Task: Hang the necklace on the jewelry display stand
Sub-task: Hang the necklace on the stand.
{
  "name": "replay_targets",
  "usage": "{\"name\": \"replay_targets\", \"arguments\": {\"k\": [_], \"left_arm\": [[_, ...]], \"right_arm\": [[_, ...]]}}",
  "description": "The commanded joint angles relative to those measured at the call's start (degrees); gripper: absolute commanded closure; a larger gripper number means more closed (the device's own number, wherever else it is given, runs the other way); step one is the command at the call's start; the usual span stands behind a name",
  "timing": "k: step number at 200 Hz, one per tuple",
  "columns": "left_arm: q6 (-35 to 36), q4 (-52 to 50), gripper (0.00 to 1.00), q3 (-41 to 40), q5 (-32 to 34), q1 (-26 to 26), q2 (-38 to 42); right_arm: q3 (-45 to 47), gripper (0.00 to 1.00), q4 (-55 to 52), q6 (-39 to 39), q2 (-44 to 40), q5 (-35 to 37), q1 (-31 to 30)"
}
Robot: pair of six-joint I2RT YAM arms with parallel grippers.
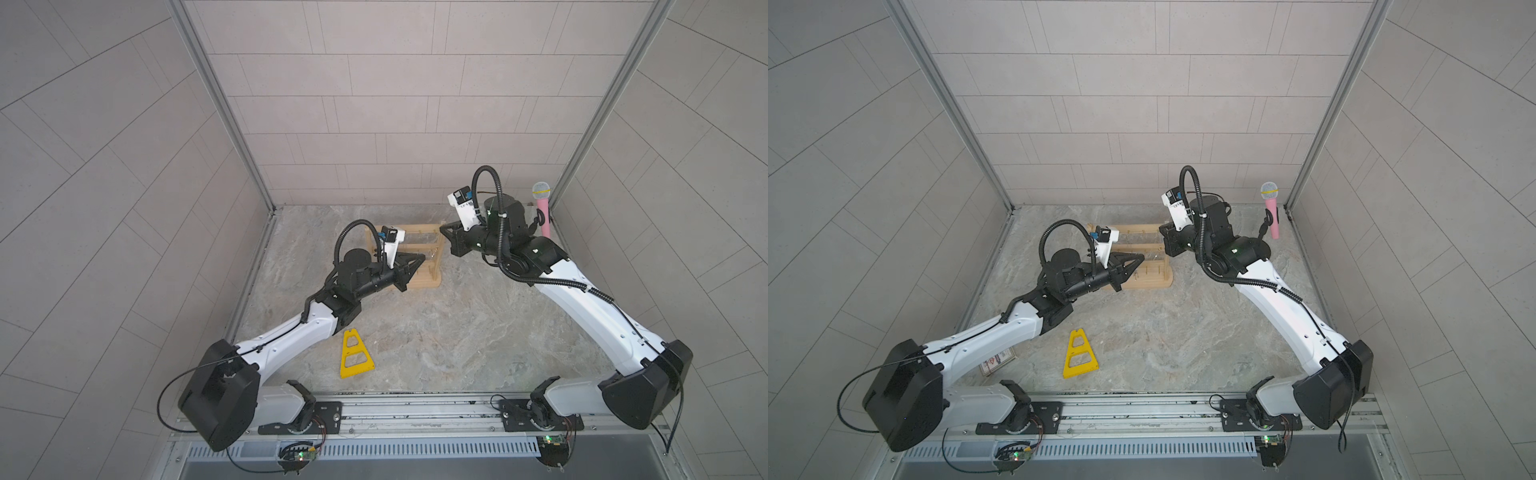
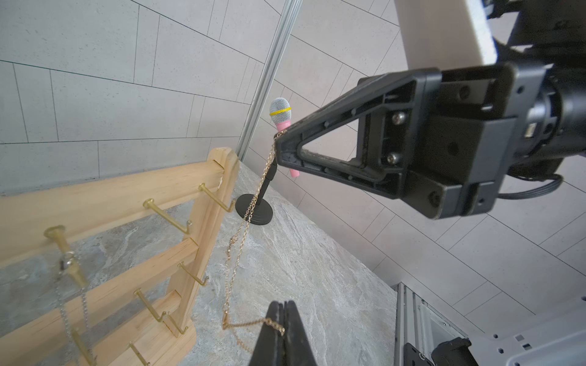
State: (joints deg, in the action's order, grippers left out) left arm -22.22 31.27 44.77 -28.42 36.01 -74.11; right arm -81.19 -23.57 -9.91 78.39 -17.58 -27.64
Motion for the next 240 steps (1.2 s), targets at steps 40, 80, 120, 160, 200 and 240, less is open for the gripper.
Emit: {"name": "replay_targets", "arguments": {"k": [40, 80, 120, 160, 200, 240], "left_arm": [[0.5, 2.3, 0.95, 1.0, -0.8, -0.3, -0.9], [0.6, 2.3, 0.95, 1.0, -0.8, -0.3, -1.1], [0.6, 2.5, 0.95, 1.3, -0.9, -0.3, -1.8], [0.5, 3.0, 0.95, 1.4, -1.0, -0.3, -2.4], [0.8, 2.8, 0.95, 1.4, -1.0, -0.3, -2.1], [0.8, 2.8, 0.95, 1.1, -0.8, -0.3, -1.9]], "right_arm": [[-2.7, 0.95, 0.0, 1.7, 1.4, 0.1, 0.5], [-2.9, 0.95, 0.1, 1.8, 2.3, 0.0, 1.0], [-3.0, 0.95, 0.1, 1.8, 3.4, 0.0, 1.6], [-2.7, 0.95, 0.3, 2.0, 3.8, -0.4, 2.0], [-2.7, 0.95, 0.8, 2.0, 3.7, -0.5, 2.1], [-3.3, 0.94, 0.8, 2.1, 4.2, -1.3, 2.2]]}}
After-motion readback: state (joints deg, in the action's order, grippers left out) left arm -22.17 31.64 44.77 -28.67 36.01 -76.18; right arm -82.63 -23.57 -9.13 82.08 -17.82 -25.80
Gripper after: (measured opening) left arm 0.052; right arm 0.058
